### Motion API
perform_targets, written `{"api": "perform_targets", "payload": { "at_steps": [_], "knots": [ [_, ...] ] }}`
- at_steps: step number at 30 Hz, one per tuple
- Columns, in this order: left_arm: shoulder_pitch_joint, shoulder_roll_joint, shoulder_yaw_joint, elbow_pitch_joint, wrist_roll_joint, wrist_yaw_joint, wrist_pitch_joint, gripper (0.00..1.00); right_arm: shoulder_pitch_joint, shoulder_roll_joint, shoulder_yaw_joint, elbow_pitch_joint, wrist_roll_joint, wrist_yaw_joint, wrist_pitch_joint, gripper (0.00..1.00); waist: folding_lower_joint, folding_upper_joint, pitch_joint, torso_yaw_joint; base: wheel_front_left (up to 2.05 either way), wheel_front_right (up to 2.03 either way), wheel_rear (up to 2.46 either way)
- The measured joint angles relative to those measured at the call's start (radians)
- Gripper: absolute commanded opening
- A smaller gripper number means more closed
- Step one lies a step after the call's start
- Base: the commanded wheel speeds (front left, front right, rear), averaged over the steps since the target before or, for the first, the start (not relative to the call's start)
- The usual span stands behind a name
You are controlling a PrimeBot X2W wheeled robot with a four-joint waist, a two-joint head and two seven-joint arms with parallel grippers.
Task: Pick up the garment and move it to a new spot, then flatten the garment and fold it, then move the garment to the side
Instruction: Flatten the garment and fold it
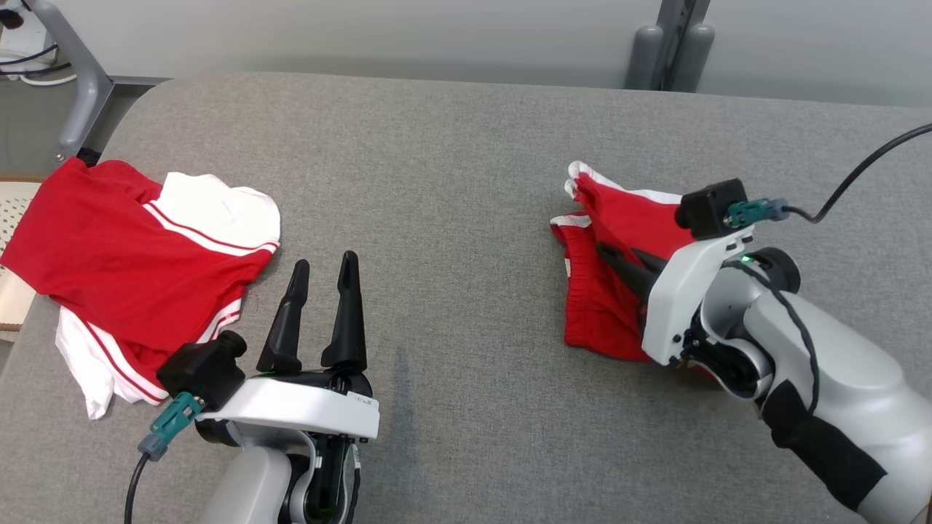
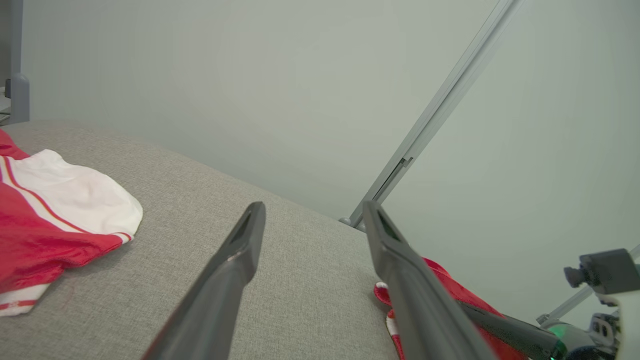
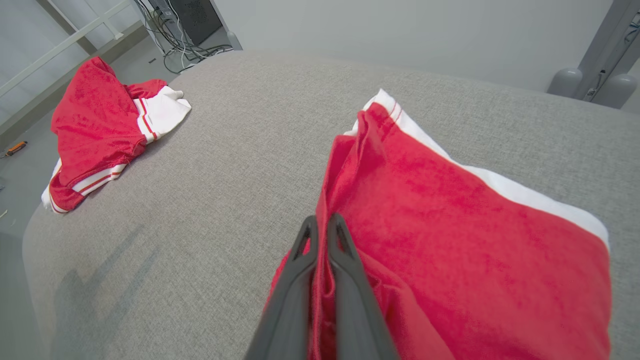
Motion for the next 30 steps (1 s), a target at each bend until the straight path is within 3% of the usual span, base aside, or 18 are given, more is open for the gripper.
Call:
{"api": "perform_targets", "payload": {
  "at_steps": [12, 13, 14, 15, 16, 21, 30],
  "knots": [
    [0.008, 0.000, -0.003, 0.006, 0.000, -0.001, 0.000, 1.00, 0.015, 0.069, 0.038, 0.100, -0.032, 0.000, -0.072, 0.00, 0.0000, 0.0000, -0.004, 0.001, 0.00, 0.00, 0.00],
    [0.008, 0.000, -0.004, 0.007, 0.000, -0.001, 0.000, 1.00, 0.015, 0.074, 0.039, 0.111, -0.032, 0.000, -0.078, 0.31, 0.0000, 0.0000, -0.004, 0.002, 0.00, 0.00, 0.00],
    [0.008, 0.000, -0.005, 0.008, 0.000, -0.001, 0.000, 1.00, 0.016, 0.080, 0.039, 0.120, -0.032, 0.000, -0.086, 0.49, 0.0000, 0.0000, -0.005, 0.002, 0.00, 0.00, 0.00],
    [0.008, 0.000, -0.005, 0.009, 0.000, -0.001, 0.000, 1.00, 0.020, 0.086, 0.036, 0.123, -0.027, 0.000, -0.097, 0.92, 0.0000, 0.0000, -0.005, 0.003, 0.00, 0.00, 0.00],
    [0.008, 0.000, -0.006, 0.010, 0.000, -0.001, 0.000, 1.00, 0.023, 0.092, 0.036, 0.124, -0.019, 0.000, -0.103, 1.00, 0.0000, 0.0000, -0.006, 0.003, 0.00, 0.00, 0.00],
    [0.010, 0.000, -0.005, 0.011, 0.000, -0.001, 0.000, 1.00, 0.036, 0.083, 0.039, 0.095, 0.014, 0.000, -0.144, 1.00, 0.0000, 0.0000, -0.009, -0.001, 0.00, 0.00, 0.00],
    [0.020, 0.000, -0.005, 0.010, 0.000, 0.000, 0.000, 1.00, 0.065, 0.011, -0.013, 0.021, 0.063, 0.000, -0.228, 1.00, 0.0000, 0.0000, -0.017, -0.021, 0.00, 0.00, 0.00]
  ]
}}
